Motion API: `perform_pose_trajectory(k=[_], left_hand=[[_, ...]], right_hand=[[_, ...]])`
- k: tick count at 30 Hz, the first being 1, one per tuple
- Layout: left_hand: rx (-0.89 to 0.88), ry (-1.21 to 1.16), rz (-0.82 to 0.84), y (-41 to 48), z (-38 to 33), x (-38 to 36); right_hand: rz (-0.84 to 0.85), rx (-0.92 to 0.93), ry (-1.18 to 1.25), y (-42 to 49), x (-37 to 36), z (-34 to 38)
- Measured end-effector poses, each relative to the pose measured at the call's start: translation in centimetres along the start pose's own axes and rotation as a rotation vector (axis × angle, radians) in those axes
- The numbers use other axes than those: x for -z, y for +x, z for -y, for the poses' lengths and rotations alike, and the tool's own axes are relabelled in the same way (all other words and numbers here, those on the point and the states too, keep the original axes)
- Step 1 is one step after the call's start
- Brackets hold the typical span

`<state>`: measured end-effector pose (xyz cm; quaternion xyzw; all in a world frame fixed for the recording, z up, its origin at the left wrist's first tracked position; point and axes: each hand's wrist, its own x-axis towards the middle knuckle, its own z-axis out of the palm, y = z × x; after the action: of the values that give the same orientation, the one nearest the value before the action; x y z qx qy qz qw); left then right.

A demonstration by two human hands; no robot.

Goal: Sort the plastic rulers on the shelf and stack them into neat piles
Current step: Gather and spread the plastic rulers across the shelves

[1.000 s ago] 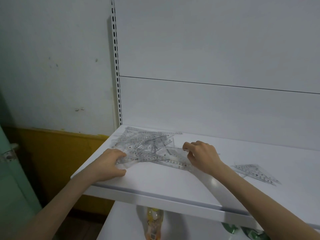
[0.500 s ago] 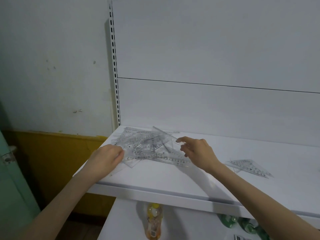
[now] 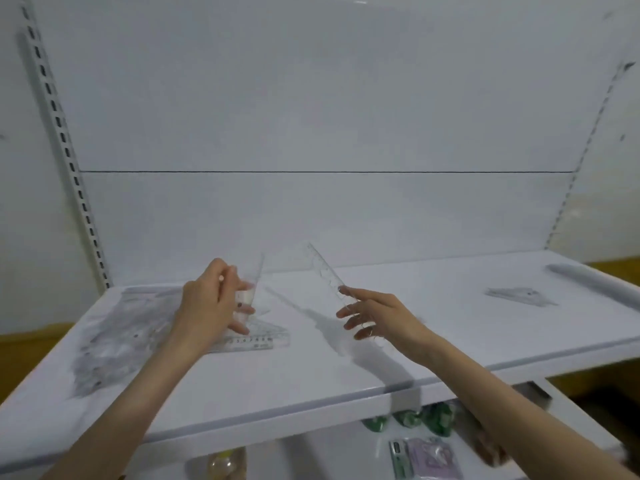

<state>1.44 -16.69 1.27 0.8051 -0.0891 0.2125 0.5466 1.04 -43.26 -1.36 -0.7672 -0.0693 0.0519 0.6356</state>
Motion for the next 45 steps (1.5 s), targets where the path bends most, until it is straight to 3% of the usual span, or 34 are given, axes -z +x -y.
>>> perform_pose_trajectory(k=[4, 9, 13, 20, 26, 38, 41, 43, 45], left_hand=[[-0.023, -0.101, 0.166, 0.8, -1.2, -7.3], [-0.141, 0.032, 0.383, 0.7, -3.4, -16.3], [-0.271, 0.060, 0.501, 0.3, -5.5, -23.4], [-0.393, 0.165, 0.547, 0.3, -8.6, -37.9], [-0.337, 0.215, 0.527, -0.1, -10.7, -47.7], [-0.241, 0.334, 0.396, 0.6, -11.1, -50.1], [-0.268, 0.336, 0.455, 0.6, -11.2, -50.6], [-0.295, 0.342, 0.486, 0.4, -11.5, -51.1], [-0.327, 0.326, 0.518, 0.2, -11.9, -51.5]], right_hand=[[-0.145, -0.017, -0.216, -3.2, 7.0, -2.4], [-0.321, -0.109, -0.432, -7.2, 15.5, -4.3], [-0.444, -0.153, -0.458, -9.2, 22.5, -6.4], [-0.487, -0.140, -0.517, -12.5, 36.6, -9.7], [-0.698, -0.109, -0.776, -13.9, 49.5, -11.6], [-0.446, -0.112, -1.117, -3.0, 57.1, -15.7], [-0.436, 0.038, -1.186, -3.1, 56.7, -15.3], [-0.410, 0.201, -1.042, -3.2, 55.0, -14.1], [-0.270, 0.325, -0.913, -3.4, 52.5, -12.6]])
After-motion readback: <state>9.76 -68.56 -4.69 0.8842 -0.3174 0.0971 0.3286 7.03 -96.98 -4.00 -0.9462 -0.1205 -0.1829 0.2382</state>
